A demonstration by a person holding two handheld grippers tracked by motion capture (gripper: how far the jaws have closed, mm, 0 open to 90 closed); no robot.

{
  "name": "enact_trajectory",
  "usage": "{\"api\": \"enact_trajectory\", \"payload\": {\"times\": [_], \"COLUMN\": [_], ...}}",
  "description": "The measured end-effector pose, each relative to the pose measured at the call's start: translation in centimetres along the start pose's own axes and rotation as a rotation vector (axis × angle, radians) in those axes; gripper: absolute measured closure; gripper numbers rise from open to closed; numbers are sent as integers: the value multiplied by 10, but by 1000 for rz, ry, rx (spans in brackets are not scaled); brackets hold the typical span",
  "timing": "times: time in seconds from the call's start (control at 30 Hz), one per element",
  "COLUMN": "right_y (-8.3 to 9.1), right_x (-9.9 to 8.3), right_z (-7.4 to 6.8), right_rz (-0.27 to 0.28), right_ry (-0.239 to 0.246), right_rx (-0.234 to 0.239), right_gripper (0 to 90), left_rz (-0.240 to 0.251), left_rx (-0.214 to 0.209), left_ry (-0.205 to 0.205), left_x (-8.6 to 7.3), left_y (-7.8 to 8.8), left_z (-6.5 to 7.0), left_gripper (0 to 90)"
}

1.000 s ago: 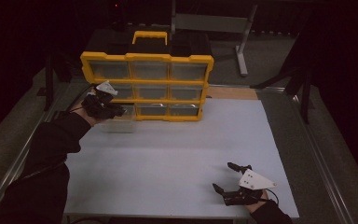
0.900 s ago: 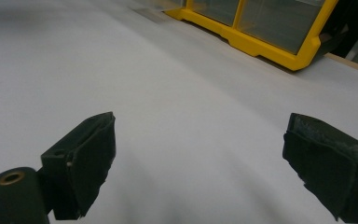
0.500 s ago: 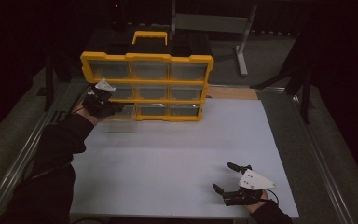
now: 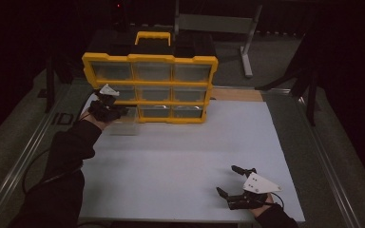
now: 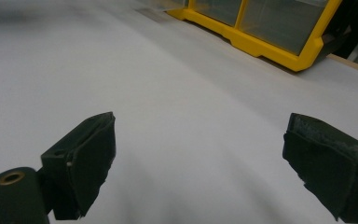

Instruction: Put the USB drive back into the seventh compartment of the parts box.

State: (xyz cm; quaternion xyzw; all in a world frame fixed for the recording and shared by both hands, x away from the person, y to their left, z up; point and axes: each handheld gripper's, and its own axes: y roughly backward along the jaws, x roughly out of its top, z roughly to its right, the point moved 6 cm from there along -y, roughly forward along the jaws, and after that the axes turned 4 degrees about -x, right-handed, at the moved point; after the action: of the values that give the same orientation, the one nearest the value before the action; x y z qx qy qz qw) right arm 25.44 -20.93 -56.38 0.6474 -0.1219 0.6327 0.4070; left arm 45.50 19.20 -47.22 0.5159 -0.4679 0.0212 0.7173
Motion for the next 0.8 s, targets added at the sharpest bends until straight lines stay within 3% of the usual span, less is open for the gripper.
{"api": "enact_trajectory", "payload": {"times": [0.17, 0.23, 0.27, 0.3, 0.43, 0.63, 0.8], "right_y": [0, 0, 0, 0, 0, 0, 0], "right_x": [0, -1, -1, 0, 0, 0, 0], "right_z": [0, 0, 0, -1, 0, 0, 0], "right_rz": [0, -4, -4, 2, -2, 2, 2], "right_ry": [0, -4, -4, 2, -3, 2, -5], "right_rx": [3, 6, 6, 5, 6, 4, 2], "right_gripper": [97, 97, 97, 97, 97, 97, 97], "left_rz": [9, 16, 16, 0, 15, -2, -2], "left_rx": [7, -15, -15, 15, 50, 62, 78], "left_ry": [11, 39, 39, 41, 57, 65, 70], "left_x": [-2, -4, -4, -5, -4, -4, -4], "left_y": [-8, -11, -11, -15, -13, -9, -8], "left_z": [-1, -3, -3, -4, -4, -3, -2], "left_gripper": [795, 780, 708, 618, 460, 278, 193]}}
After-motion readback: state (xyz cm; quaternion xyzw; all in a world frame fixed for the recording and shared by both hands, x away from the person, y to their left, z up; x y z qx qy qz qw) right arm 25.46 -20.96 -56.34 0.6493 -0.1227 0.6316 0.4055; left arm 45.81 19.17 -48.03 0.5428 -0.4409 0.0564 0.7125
